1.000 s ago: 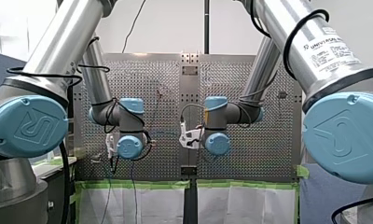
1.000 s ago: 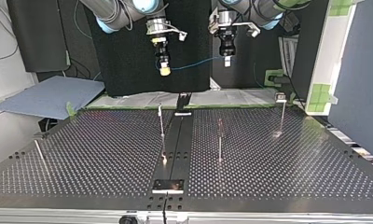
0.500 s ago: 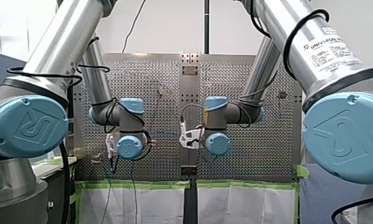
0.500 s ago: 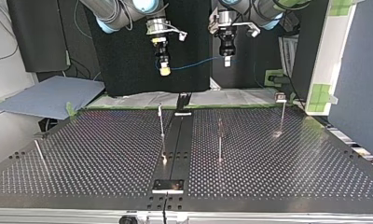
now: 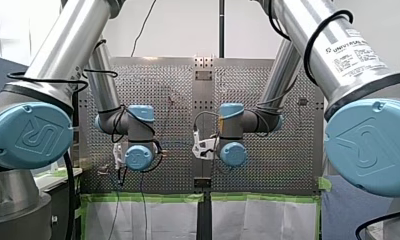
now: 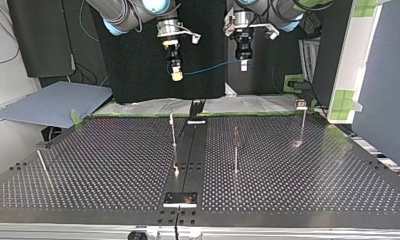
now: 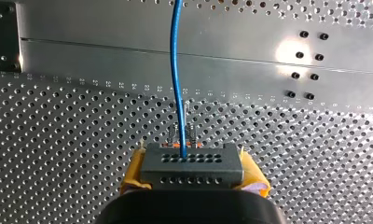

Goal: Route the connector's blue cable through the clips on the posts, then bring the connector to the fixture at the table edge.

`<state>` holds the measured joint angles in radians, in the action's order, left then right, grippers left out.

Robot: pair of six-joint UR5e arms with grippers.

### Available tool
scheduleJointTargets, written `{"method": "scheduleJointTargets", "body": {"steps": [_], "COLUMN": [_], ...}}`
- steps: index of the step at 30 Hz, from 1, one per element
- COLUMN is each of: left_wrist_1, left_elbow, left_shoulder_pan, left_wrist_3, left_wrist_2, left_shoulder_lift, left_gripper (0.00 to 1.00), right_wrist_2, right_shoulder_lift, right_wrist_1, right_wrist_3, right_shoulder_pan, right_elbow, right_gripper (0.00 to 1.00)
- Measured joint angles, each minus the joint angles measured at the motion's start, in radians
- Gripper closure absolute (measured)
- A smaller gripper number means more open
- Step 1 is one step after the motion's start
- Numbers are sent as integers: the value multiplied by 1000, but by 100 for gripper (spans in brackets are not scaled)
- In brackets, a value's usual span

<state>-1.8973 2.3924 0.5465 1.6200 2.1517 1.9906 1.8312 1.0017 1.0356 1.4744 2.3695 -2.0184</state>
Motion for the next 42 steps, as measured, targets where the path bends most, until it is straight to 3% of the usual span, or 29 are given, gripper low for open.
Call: {"method": "scheduleJointTargets", "body": {"steps": [23,32,42], "left_wrist_1": [-6,-71,-95], "left_elbow": [-4,-42,-44], "left_shoulder_pan": [4,69,152], "left_wrist_3": [0,53,60], "left_wrist_2": [3,22,23], "left_shoulder_lift": [-1,64,123], "left_gripper": [100,100,100], "right_wrist_2": [-1,-1,-1], "right_shoulder_lift": [7,7,7], "right_wrist_1": [-6,-6,-6], "right_wrist_3": [0,0,0], "right_shoulder_pan": [0,0,0], "right_elbow": [0,0,0], "right_gripper": [100,100,100]}}
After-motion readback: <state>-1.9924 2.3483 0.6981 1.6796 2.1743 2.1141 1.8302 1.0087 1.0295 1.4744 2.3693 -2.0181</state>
